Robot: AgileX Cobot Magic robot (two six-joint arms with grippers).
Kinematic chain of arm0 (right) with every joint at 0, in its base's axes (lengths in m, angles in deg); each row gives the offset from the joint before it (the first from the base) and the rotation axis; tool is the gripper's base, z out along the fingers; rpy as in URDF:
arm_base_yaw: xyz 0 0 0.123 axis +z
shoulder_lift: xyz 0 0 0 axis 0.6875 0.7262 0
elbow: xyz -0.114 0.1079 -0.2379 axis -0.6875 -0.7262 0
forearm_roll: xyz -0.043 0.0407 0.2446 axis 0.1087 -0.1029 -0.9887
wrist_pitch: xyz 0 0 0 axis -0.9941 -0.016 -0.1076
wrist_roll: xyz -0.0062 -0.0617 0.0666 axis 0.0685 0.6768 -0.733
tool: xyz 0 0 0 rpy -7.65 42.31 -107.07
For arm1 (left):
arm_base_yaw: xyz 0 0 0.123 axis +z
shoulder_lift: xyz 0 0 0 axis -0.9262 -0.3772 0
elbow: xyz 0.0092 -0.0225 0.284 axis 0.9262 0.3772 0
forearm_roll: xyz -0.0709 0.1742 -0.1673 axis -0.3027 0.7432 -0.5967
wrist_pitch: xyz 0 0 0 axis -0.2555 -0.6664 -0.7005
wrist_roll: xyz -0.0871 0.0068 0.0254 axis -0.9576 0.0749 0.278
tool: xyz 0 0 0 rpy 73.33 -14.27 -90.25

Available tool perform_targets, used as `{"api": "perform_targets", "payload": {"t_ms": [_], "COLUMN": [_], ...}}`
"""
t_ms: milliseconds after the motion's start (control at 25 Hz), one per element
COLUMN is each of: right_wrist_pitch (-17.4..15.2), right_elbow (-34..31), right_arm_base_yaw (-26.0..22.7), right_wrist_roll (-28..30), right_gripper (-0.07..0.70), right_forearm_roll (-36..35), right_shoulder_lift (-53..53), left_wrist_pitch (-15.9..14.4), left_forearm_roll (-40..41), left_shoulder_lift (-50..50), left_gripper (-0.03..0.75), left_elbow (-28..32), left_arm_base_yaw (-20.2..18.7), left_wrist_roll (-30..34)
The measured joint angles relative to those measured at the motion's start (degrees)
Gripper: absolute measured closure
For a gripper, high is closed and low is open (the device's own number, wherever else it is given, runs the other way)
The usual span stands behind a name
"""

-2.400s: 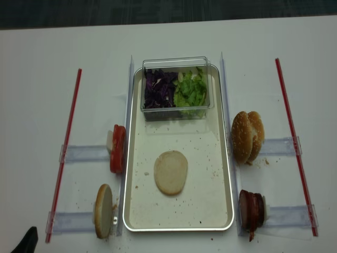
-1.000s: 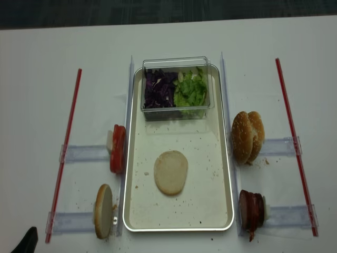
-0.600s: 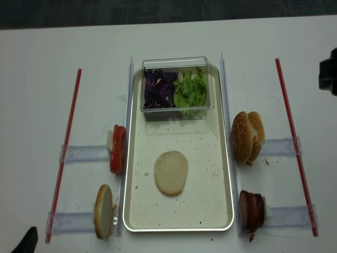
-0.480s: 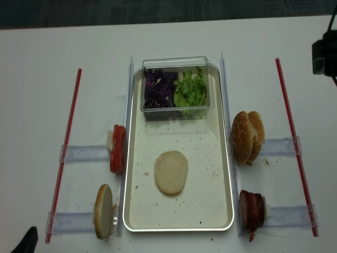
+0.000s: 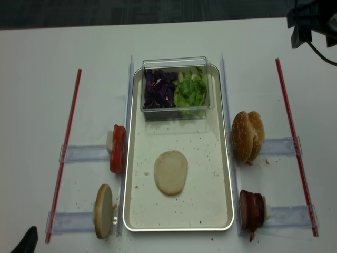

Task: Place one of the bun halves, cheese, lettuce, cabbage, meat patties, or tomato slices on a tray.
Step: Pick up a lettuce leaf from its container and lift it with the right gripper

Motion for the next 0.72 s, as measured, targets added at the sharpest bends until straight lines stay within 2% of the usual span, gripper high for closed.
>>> {"api": "perform_targets", "payload": {"t_ms": [240, 720], "right_wrist_pitch": [0.0, 0.7], "right_elbow": [3.4, 3.7], "right_arm_base_yaw": [0.0, 0.0], "right_wrist_roll": [0.3, 0.4], "right_gripper": [0.061, 0.061], "right_forearm_roll": [-0.2, -1.4], "right_shoulder_lift": [7.2, 12.3], "left_wrist_pitch": [0.0, 0.1], "left_forearm_roll": [0.0, 0.0], "left_shoulder_lift": [0.0, 0.0], "left_gripper": [0.098, 0.098], "left_elbow": [0.0, 0.0], "left_arm_base_yaw": [0.0, 0.0], "left_wrist_roll": [0.0, 0.0]}}
